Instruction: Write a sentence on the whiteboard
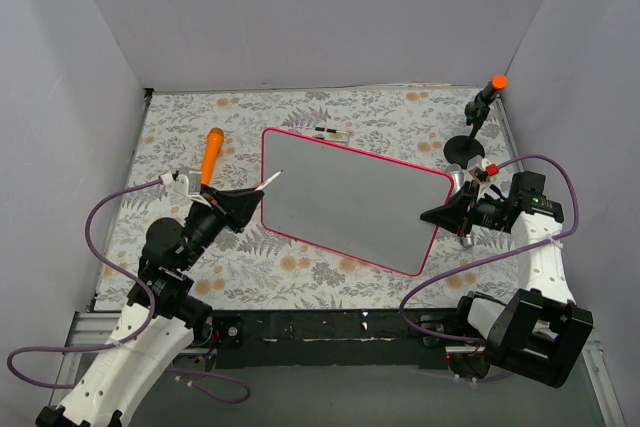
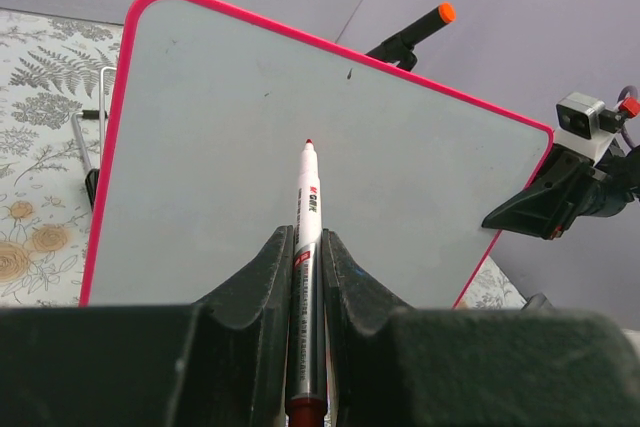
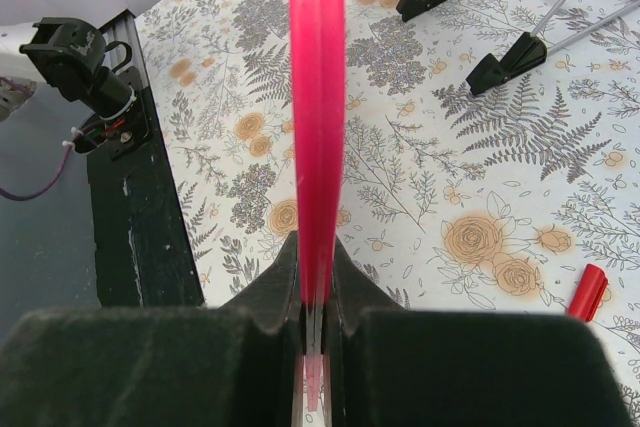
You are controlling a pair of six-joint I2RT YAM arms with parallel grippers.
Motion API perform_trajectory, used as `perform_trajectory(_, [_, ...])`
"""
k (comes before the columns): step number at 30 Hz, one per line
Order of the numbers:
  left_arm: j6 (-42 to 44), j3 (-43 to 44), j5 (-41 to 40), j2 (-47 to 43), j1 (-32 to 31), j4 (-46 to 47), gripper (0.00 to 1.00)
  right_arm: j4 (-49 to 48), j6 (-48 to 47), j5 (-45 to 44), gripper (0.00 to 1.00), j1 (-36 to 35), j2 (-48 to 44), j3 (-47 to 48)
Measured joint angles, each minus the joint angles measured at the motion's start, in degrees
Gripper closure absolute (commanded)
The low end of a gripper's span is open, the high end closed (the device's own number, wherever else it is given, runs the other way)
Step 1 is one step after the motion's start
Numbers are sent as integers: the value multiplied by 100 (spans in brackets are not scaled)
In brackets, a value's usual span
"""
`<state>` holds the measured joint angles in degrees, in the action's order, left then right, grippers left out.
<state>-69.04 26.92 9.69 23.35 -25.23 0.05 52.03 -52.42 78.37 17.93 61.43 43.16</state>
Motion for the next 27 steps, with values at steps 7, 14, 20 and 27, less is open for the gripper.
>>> perform_trajectory(7, [170, -2, 46, 55, 0, 175, 100, 11, -9, 0, 99, 0, 0, 0])
perform_trajectory(14, [245, -44, -15, 168, 0, 597, 100, 13, -13, 2, 99, 0, 17, 0])
perform_trajectory(20, [254, -138, -35, 505, 15, 990, 100, 26, -35, 4, 99, 0, 17, 0])
perform_trajectory(27, [-133, -136, 785, 1207, 820, 1628, 100, 50, -50, 7, 99, 0, 17, 0])
